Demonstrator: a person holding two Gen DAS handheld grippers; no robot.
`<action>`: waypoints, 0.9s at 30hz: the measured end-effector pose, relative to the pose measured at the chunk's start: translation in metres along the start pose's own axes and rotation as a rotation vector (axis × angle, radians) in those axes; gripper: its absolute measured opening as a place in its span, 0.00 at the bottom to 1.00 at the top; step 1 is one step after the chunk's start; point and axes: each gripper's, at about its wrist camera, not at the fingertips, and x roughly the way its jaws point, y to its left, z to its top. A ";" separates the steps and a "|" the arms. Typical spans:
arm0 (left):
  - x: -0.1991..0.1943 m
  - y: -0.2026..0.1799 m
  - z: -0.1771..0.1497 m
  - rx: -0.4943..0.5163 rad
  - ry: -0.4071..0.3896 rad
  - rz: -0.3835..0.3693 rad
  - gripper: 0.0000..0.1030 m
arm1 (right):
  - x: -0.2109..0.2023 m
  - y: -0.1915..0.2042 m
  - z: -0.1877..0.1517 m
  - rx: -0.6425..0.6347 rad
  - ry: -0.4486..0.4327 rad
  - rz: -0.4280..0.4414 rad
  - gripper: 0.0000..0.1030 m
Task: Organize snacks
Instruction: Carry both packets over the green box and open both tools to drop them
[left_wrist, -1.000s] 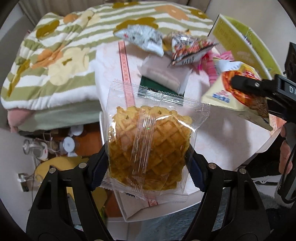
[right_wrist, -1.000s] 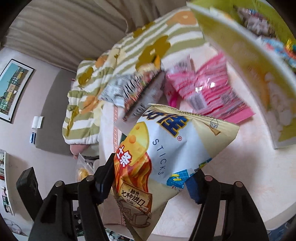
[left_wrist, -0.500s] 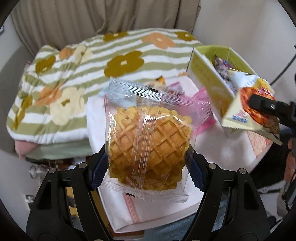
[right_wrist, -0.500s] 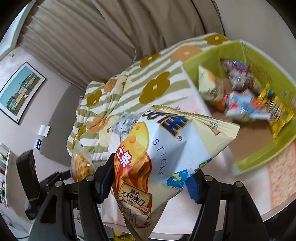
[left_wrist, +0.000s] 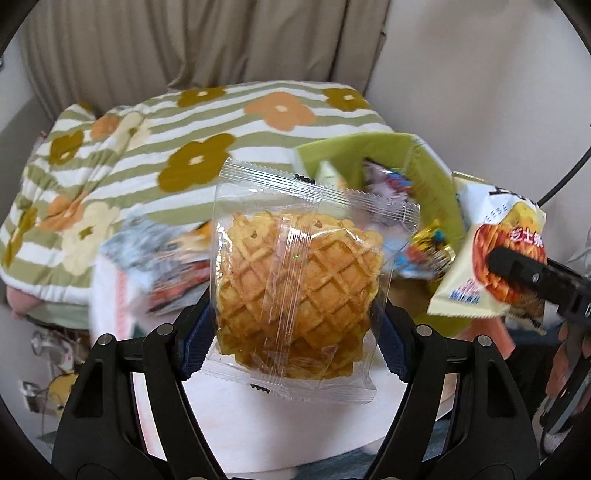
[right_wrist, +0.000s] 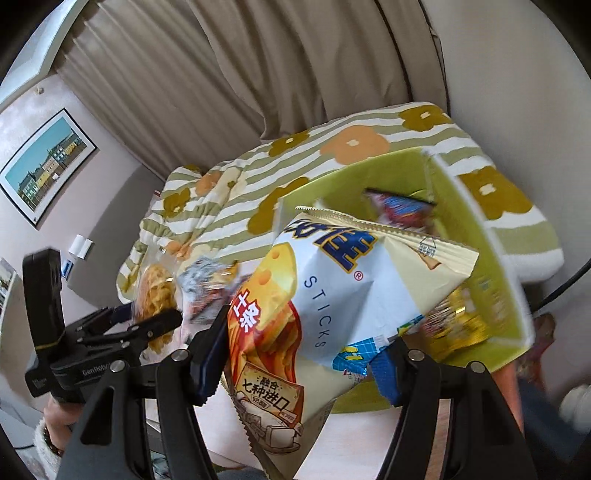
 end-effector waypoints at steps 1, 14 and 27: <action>0.007 -0.012 0.004 -0.004 0.007 -0.008 0.71 | -0.002 -0.008 0.003 -0.009 0.006 -0.011 0.61; 0.081 -0.098 0.029 0.033 0.146 -0.011 0.71 | 0.008 -0.078 0.016 -0.049 0.104 -0.041 0.61; 0.072 -0.102 0.033 0.095 0.106 0.046 1.00 | 0.013 -0.090 0.010 -0.060 0.131 -0.059 0.61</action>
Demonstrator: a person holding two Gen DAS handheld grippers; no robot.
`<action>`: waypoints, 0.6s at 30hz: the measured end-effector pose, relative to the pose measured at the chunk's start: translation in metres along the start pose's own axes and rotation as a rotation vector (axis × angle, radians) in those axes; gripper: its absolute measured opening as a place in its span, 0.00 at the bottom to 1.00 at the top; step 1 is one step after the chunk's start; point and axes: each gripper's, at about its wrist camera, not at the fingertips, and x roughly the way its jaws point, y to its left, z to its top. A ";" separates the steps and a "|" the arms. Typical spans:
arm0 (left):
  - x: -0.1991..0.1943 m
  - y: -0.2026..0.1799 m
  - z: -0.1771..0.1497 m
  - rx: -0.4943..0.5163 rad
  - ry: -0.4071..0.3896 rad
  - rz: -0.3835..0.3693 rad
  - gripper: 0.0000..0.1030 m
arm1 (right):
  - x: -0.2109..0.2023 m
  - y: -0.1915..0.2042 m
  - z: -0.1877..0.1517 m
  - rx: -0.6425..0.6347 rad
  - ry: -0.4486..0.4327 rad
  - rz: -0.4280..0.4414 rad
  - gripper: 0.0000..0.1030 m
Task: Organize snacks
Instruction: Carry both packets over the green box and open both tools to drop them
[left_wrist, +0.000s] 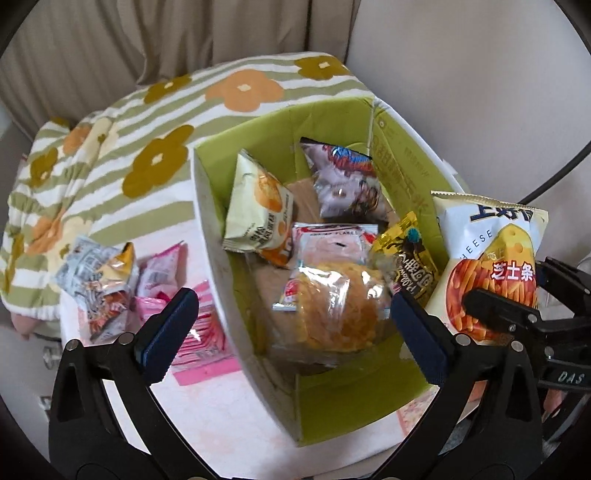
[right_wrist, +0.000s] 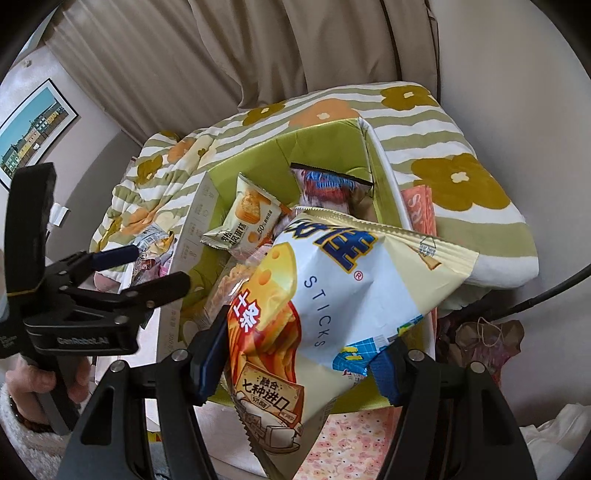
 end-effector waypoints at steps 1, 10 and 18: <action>-0.002 0.002 -0.001 -0.005 -0.002 -0.004 1.00 | 0.000 0.000 0.000 0.000 0.000 0.000 0.61; -0.012 0.025 -0.019 -0.054 -0.008 0.007 1.00 | 0.014 0.016 -0.001 -0.096 0.039 -0.025 0.61; -0.019 0.040 -0.034 -0.110 -0.020 0.001 1.00 | 0.017 0.016 -0.005 -0.119 0.002 -0.085 0.98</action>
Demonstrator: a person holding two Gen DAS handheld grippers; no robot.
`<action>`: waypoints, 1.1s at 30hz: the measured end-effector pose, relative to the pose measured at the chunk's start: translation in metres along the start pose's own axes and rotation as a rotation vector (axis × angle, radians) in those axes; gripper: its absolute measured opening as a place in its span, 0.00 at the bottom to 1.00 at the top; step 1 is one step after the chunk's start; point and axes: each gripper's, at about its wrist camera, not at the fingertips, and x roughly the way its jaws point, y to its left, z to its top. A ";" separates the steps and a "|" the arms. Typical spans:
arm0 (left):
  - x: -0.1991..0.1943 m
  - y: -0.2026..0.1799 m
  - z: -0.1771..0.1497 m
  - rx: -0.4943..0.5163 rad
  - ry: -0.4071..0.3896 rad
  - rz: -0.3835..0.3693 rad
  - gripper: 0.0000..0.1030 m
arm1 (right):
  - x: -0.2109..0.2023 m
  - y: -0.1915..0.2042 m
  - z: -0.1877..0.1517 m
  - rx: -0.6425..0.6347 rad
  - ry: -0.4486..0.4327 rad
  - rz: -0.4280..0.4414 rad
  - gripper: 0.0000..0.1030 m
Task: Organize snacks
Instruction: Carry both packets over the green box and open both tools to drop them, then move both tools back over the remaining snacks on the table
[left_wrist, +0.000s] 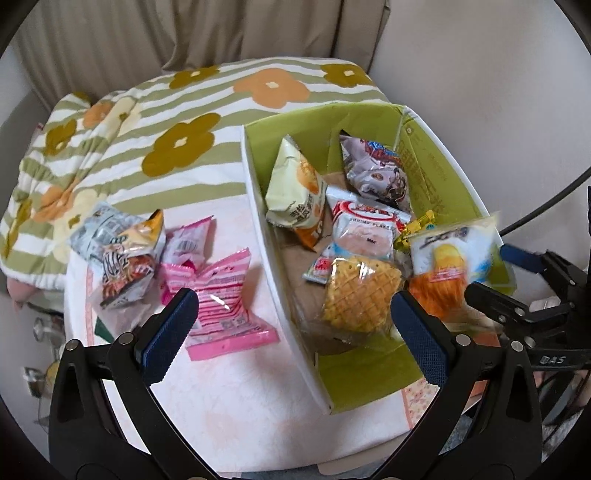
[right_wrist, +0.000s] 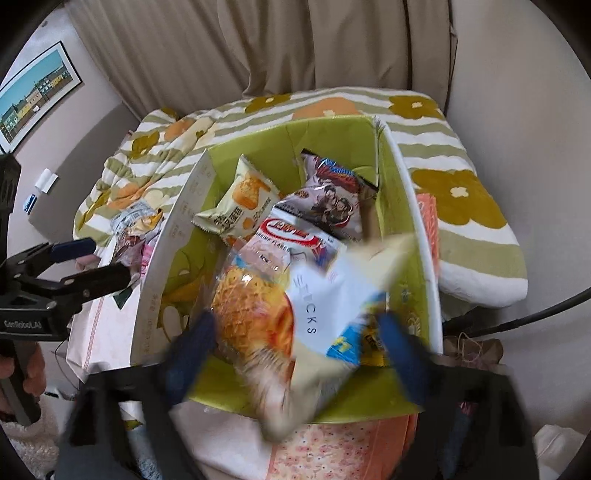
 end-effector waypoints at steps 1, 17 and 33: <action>0.000 0.001 -0.003 -0.003 0.001 -0.002 1.00 | -0.001 0.000 -0.001 -0.001 -0.008 -0.007 0.98; -0.027 0.000 -0.024 -0.014 -0.035 0.020 1.00 | -0.027 0.007 -0.007 0.007 -0.072 0.004 0.98; -0.068 0.049 -0.072 -0.118 -0.088 0.071 1.00 | -0.053 0.053 0.001 -0.090 -0.153 0.057 0.98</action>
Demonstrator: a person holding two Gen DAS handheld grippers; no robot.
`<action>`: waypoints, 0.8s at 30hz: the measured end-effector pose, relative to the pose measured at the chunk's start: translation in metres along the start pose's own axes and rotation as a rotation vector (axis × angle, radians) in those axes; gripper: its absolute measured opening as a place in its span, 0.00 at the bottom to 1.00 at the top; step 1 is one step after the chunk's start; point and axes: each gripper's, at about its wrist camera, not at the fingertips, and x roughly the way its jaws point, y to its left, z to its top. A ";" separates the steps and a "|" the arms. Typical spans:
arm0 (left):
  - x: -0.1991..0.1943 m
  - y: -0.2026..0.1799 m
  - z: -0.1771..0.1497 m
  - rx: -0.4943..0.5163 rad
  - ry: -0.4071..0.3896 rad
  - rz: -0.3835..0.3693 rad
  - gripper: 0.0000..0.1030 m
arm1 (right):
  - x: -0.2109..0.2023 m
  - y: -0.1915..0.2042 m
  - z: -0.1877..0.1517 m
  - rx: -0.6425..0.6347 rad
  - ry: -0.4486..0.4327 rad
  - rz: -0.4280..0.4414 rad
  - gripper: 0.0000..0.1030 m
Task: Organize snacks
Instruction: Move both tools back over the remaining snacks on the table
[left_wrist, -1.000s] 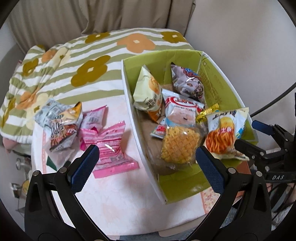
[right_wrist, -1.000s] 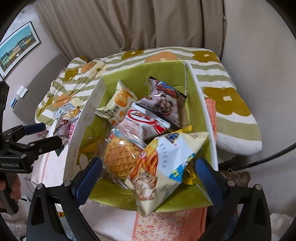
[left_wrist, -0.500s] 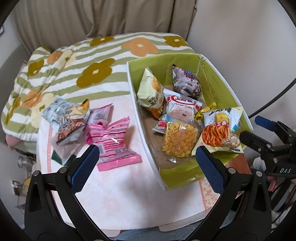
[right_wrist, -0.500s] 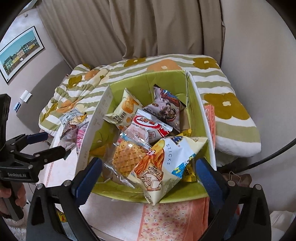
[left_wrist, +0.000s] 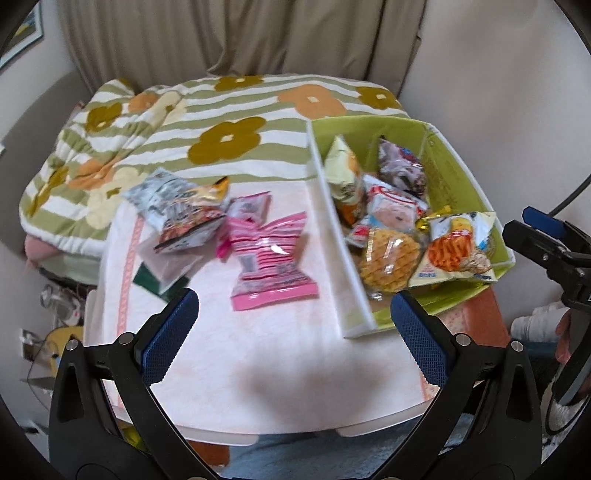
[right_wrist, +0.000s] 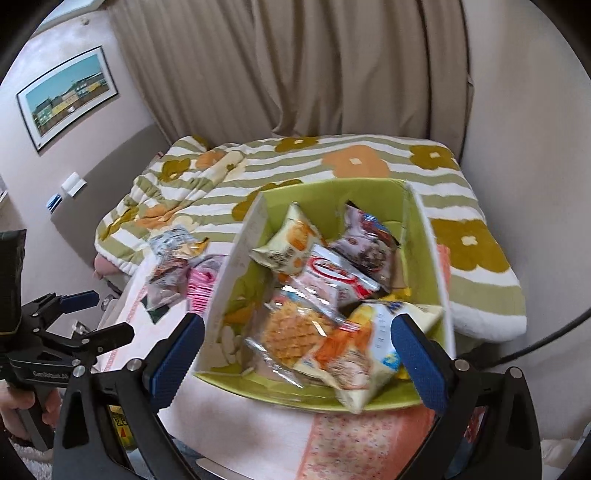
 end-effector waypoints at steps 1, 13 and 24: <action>-0.001 0.010 0.000 -0.007 -0.003 0.002 1.00 | 0.003 0.009 0.003 -0.008 0.000 0.012 0.98; 0.008 0.159 0.044 -0.027 -0.006 0.021 1.00 | 0.058 0.108 0.043 -0.005 -0.008 -0.034 0.98; 0.077 0.257 0.117 0.064 0.077 -0.045 1.00 | 0.149 0.184 0.068 0.062 0.075 -0.061 0.98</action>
